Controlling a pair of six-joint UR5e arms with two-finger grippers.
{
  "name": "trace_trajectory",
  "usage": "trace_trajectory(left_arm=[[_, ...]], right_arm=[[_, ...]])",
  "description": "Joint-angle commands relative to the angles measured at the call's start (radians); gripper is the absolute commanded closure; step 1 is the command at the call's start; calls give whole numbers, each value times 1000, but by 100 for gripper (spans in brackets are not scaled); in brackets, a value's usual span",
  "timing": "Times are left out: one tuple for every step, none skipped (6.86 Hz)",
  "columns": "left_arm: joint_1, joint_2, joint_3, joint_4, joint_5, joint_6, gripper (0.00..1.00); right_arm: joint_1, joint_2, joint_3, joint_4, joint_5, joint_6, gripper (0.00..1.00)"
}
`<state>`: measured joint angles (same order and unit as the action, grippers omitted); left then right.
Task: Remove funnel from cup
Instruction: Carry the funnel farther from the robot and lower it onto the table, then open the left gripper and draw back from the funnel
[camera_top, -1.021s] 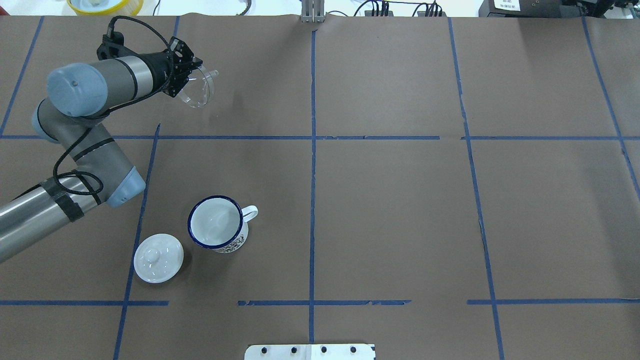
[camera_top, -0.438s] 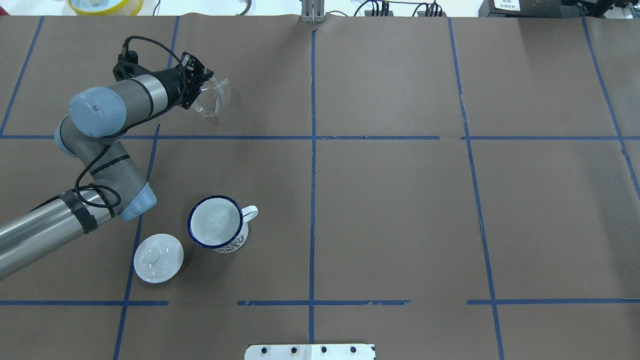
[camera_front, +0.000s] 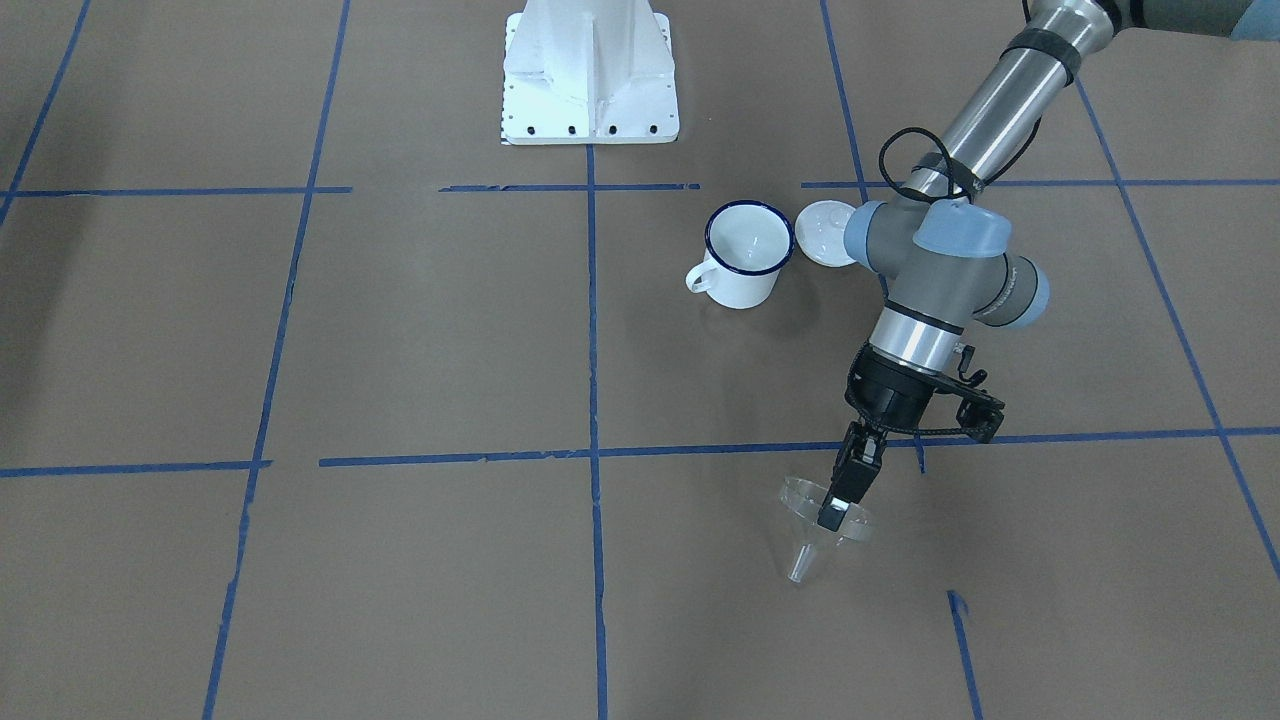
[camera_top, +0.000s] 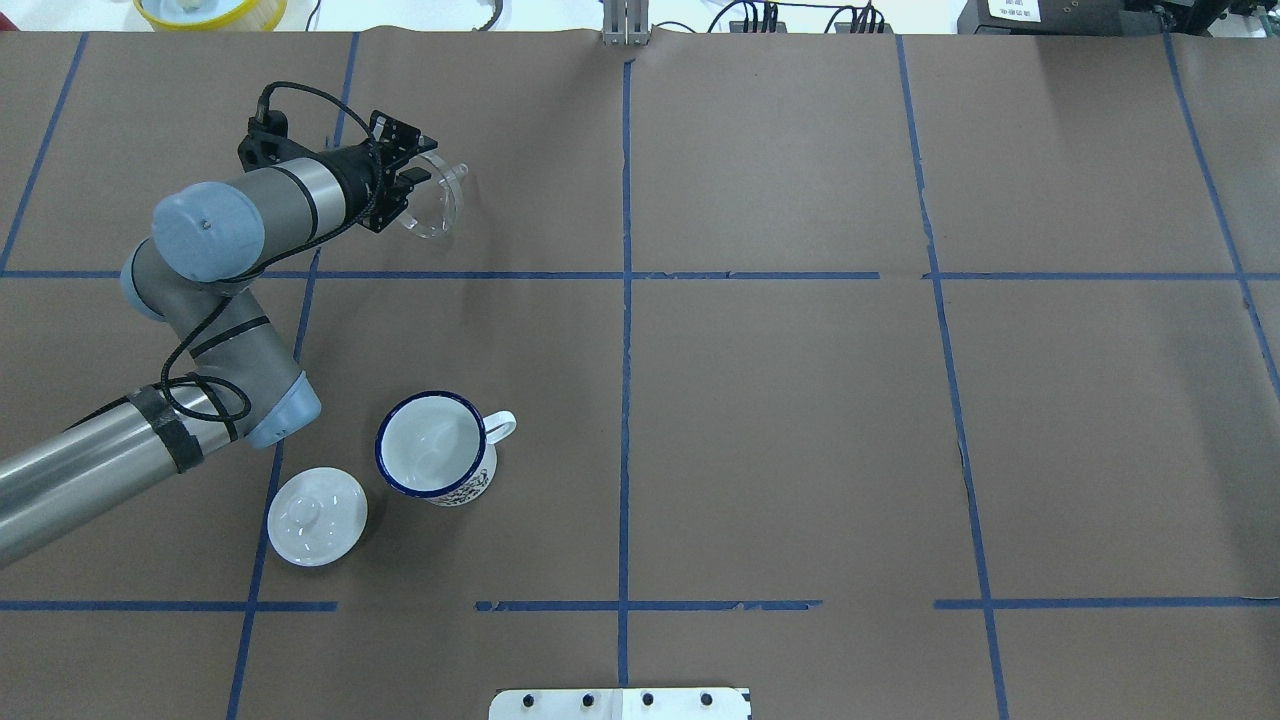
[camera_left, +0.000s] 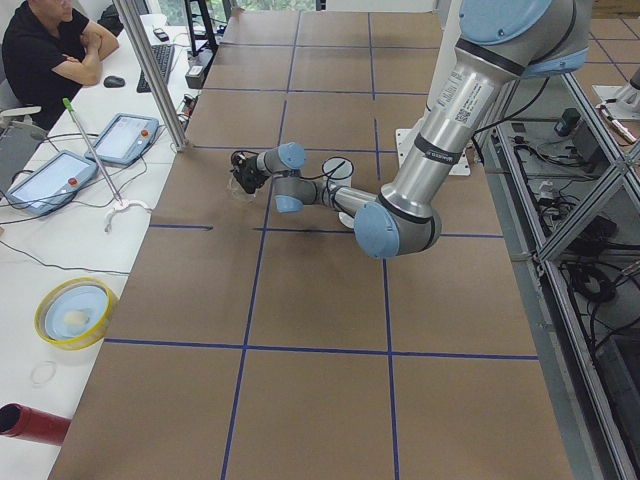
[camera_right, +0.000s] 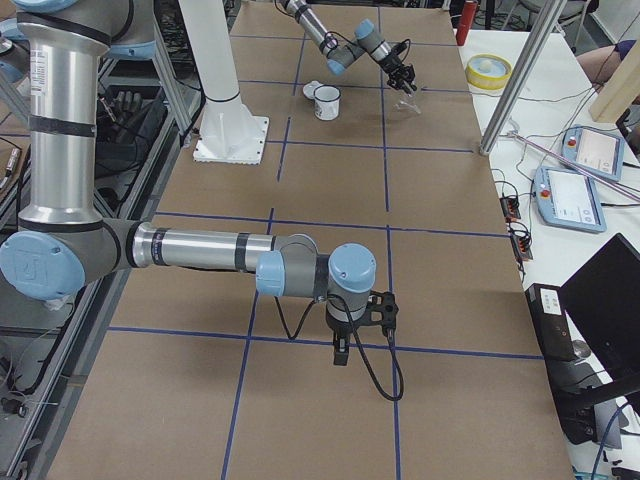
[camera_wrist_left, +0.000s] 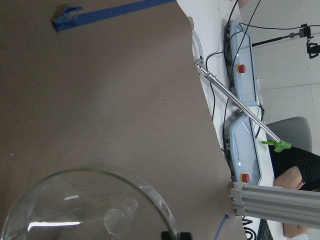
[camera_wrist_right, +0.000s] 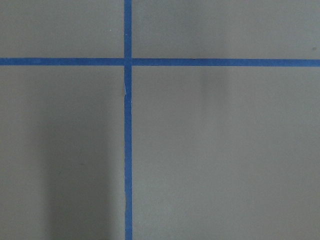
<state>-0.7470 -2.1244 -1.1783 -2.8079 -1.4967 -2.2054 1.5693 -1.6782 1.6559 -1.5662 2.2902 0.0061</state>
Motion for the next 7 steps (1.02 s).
trace_trajectory(left_arm=[[-9,18,-91,65,-64,21,0],[-17,52,-213,247,-192,85,0],[-32,91,-362,450,-289,184,0],[-35,159,-573,745,-410,348,0],[-35,202,-748,1020,-440,513,0],[-40,287,-864,1110,-442,538,0],[-13,429,-971,1110,-442,540,0]], right_arm=[[0,0,1,0,0,0,0],[0,0,1,0,0,0,0],[0,0,1,0,0,0,0],[0,0,1,0,0,0,0],[0,0,-1,0,0,0,0],[0,0,-1,0,0,0,0],[0,0,-1,0,0,0,0]])
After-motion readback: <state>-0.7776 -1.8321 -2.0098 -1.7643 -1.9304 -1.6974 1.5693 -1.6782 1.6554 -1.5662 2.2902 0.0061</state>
